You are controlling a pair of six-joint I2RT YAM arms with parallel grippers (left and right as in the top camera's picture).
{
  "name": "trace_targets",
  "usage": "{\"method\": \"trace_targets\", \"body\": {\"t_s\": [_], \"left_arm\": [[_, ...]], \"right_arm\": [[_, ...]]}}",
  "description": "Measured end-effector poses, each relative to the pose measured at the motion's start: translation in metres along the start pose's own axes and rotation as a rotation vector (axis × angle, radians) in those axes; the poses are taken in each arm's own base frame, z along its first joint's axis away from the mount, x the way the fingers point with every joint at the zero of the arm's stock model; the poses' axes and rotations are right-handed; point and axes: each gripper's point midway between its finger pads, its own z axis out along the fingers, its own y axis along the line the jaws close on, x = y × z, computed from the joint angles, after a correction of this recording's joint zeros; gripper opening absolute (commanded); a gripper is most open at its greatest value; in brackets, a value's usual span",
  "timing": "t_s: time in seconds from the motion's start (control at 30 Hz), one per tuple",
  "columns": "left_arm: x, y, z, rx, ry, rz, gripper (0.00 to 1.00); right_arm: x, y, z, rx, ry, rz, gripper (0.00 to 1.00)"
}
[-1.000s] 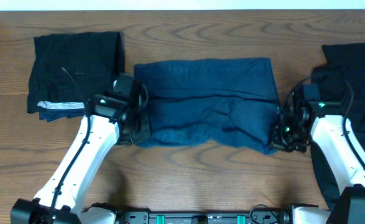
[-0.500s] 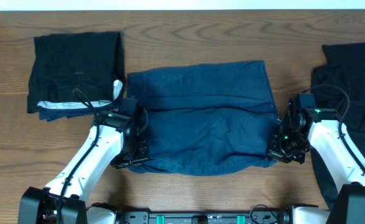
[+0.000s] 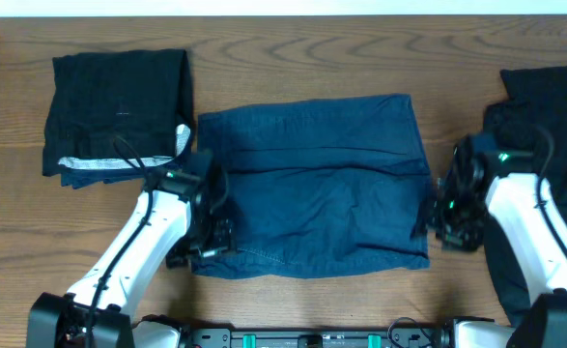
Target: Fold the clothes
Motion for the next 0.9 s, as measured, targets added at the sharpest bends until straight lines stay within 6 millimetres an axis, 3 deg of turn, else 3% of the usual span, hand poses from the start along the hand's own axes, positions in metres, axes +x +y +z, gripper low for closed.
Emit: {"method": "trace_targets", "body": {"t_s": [0.07,0.1,0.17,0.23,0.27,0.4,0.53,0.73,0.9], "left_arm": [[-0.02,-0.012,-0.019,0.038,-0.076,0.017,0.78],[-0.033,-0.02,-0.03,0.065,-0.13,0.026,0.7],[-0.054,-0.033,-0.047,0.112,-0.223,0.043,0.39],[-0.077,-0.046,-0.061,0.16,-0.324,0.061,0.13],[-0.085,-0.051,-0.066,0.177,-0.362,0.075,0.08],[-0.115,-0.067,-0.073,0.222,-0.468,0.11,0.06],[-0.139,-0.077,-0.053,0.221,-0.473,0.122,0.06],[-0.164,-0.084,-0.005,0.19,-0.418,0.134,0.06],[-0.172,-0.083,0.018,0.162,-0.392,0.13,0.06]], "right_arm": [[-0.022,0.011,-0.021,-0.026,-0.091,-0.036,0.51],[-0.032,0.016,-0.031,-0.039,-0.136,-0.054,0.45],[-0.051,0.025,-0.046,-0.061,-0.222,-0.087,0.25],[-0.069,0.033,-0.056,-0.083,-0.303,-0.111,0.11],[-0.077,0.036,-0.06,-0.092,-0.339,-0.12,0.08],[-0.11,0.049,-0.069,-0.127,-0.467,-0.155,0.04],[-0.137,0.065,-0.062,-0.143,-0.522,-0.206,0.01],[-0.169,0.094,-0.015,-0.141,-0.502,-0.303,0.01],[-0.182,0.094,0.037,-0.113,-0.425,-0.317,0.01]]}}
